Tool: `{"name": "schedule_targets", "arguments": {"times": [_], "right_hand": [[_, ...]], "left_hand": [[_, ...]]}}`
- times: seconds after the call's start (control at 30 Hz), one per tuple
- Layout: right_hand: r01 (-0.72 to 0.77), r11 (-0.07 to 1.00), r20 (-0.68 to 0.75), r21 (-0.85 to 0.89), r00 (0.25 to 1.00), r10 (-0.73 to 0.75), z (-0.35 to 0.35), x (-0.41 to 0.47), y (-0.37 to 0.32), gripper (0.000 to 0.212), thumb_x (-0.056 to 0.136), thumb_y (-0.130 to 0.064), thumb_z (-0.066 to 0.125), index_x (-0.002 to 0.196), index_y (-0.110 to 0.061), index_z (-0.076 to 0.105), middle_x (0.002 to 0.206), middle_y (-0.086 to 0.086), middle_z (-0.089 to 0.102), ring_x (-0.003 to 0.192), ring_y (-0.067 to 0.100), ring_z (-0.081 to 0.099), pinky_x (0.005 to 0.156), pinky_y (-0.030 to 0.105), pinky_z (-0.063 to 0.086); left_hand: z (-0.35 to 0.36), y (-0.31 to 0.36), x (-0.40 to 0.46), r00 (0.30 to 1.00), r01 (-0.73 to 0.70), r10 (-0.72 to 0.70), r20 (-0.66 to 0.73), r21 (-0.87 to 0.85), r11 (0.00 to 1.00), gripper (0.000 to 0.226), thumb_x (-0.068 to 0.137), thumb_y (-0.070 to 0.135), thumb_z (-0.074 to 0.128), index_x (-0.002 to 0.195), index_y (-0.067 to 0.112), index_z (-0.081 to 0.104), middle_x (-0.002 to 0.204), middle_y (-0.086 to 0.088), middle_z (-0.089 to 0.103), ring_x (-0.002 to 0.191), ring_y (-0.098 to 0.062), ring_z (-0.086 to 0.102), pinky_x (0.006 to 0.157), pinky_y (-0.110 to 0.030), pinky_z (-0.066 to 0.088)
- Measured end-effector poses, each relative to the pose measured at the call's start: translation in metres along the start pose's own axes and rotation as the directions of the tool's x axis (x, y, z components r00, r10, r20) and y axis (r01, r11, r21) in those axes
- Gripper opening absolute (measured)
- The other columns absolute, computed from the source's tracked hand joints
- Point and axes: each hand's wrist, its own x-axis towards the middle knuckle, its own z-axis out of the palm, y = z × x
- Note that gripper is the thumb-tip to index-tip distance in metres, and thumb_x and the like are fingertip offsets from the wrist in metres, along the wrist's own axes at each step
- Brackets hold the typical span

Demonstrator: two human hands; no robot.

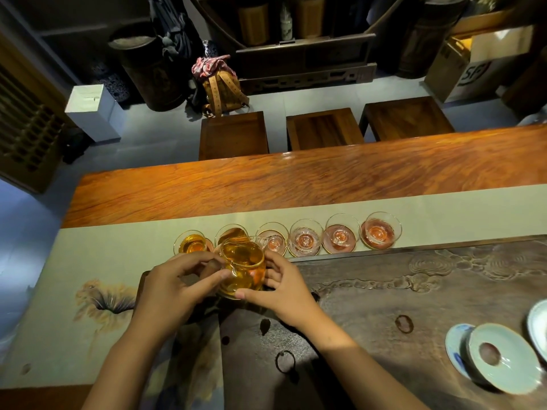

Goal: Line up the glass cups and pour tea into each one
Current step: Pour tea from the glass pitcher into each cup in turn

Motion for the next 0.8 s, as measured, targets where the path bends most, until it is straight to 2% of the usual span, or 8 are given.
{"name": "schedule_targets", "arguments": {"times": [0.1,0.23,0.3,0.43,0.8], "right_hand": [[-0.011,1.0,-0.004,0.021,1.0,0.011,-0.001,0.0,0.002,0.086,0.067,-0.013,0.093,0.141,-0.011,0.049,0.128,0.005,0.067,0.115,0.015,0.067,0.104,0.037,0.052],[-0.013,0.999,-0.006,0.032,1.0,0.013,-0.001,0.001,0.003,0.08,0.069,-0.008,0.091,0.139,-0.009,0.05,0.128,0.007,0.067,0.115,0.018,0.067,0.104,0.039,0.052],[-0.025,0.998,-0.018,0.053,1.0,0.026,0.0,0.001,0.004,0.086,0.069,-0.009,0.091,0.142,-0.007,0.047,0.133,0.011,0.064,0.119,0.021,0.065,0.105,0.043,0.051],[-0.03,0.997,-0.012,0.065,0.999,0.031,0.001,0.002,0.006,0.086,0.068,-0.012,0.092,0.142,-0.008,0.048,0.132,0.008,0.065,0.118,0.019,0.066,0.105,0.042,0.051],[-0.038,0.996,0.0,0.079,0.999,0.038,0.002,0.005,0.006,0.092,0.068,-0.017,0.092,0.145,-0.008,0.043,0.137,0.009,0.061,0.122,0.019,0.063,0.106,0.043,0.05]], "left_hand": [[0.001,0.002,0.004,1.0,0.0,0.0,0.007,0.007,1.0,0.024,0.065,0.061,0.065,0.085,0.049,0.07,0.095,0.019,0.071,0.092,-0.006,0.065,0.076,-0.033,0.057],[0.002,0.005,0.007,1.0,-0.004,0.004,0.012,0.014,1.0,0.023,0.065,0.061,0.065,0.085,0.051,0.069,0.093,0.02,0.071,0.091,-0.006,0.066,0.074,-0.029,0.056],[0.003,0.005,0.008,1.0,-0.003,0.003,0.019,0.006,1.0,0.019,0.065,0.06,0.067,0.083,0.054,0.07,0.09,0.025,0.071,0.09,-0.001,0.065,0.074,-0.026,0.055],[0.002,0.005,0.011,0.999,-0.01,0.009,0.036,0.017,1.0,0.023,0.066,0.058,0.067,0.089,0.06,0.067,0.098,0.036,0.065,0.094,0.008,0.061,0.073,-0.025,0.053],[0.001,0.007,0.014,0.999,-0.023,0.022,0.038,0.012,1.0,0.023,0.065,0.06,0.066,0.088,0.062,0.066,0.097,0.04,0.064,0.095,0.01,0.06,0.07,-0.021,0.051]]}}
